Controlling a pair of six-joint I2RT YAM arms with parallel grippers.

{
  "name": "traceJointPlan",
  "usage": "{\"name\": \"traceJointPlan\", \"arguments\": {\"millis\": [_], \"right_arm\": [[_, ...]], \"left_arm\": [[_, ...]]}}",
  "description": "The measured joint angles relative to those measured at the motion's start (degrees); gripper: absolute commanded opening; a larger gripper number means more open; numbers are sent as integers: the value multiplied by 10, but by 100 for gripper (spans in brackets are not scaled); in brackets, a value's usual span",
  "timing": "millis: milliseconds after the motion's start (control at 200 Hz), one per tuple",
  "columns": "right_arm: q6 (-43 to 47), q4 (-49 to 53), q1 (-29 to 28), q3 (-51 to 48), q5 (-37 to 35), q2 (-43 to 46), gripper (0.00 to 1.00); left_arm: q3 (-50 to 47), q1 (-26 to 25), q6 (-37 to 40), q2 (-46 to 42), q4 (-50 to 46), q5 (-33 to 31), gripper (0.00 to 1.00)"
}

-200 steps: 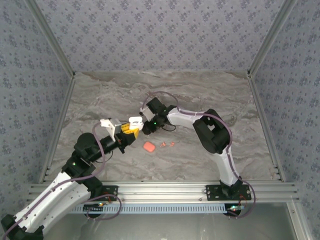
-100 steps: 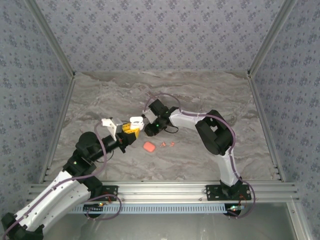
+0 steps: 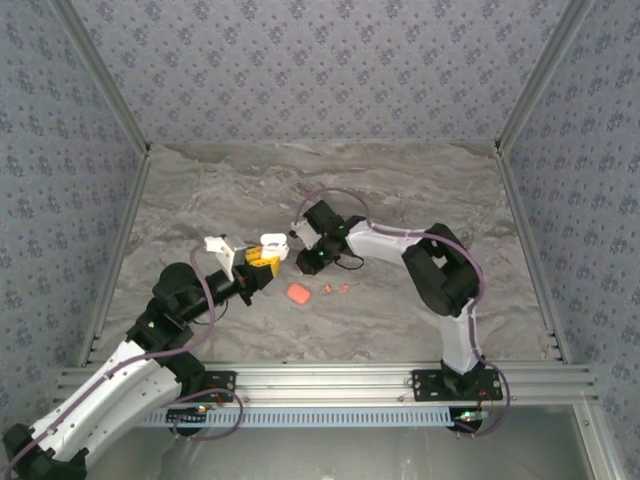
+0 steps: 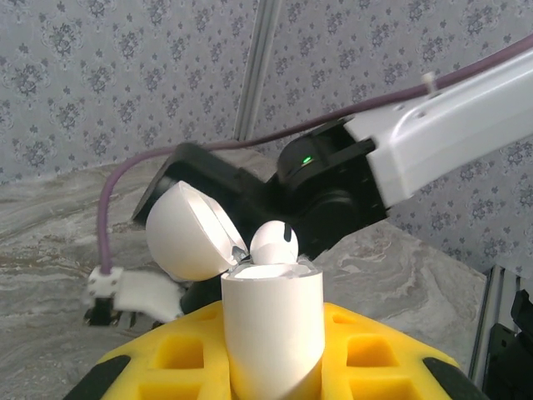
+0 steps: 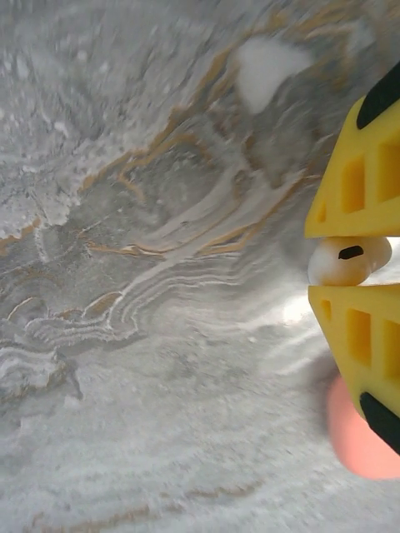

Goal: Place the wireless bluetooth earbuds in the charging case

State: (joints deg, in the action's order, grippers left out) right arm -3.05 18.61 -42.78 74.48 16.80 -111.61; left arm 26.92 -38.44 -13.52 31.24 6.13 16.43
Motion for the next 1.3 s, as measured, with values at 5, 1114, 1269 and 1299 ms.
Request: {"name": "traceJointPlan", "arguments": {"millis": [5,1114,1269,1299], "right_arm": [[0,0,0,-1,0,2,19],[-40,-111,-57,-125,-104,457,21],[-40,-118,-63,-124,-104,439,21],[-40,-120,-65,-124,-103,435,21]], "left_arm": [[0,0,0,1,0,0,0],[35,-6,-46,206,179,86,0],[35,-9,-46,206,179,89,0],[35,-10,-46,206,179,90,0]]}}
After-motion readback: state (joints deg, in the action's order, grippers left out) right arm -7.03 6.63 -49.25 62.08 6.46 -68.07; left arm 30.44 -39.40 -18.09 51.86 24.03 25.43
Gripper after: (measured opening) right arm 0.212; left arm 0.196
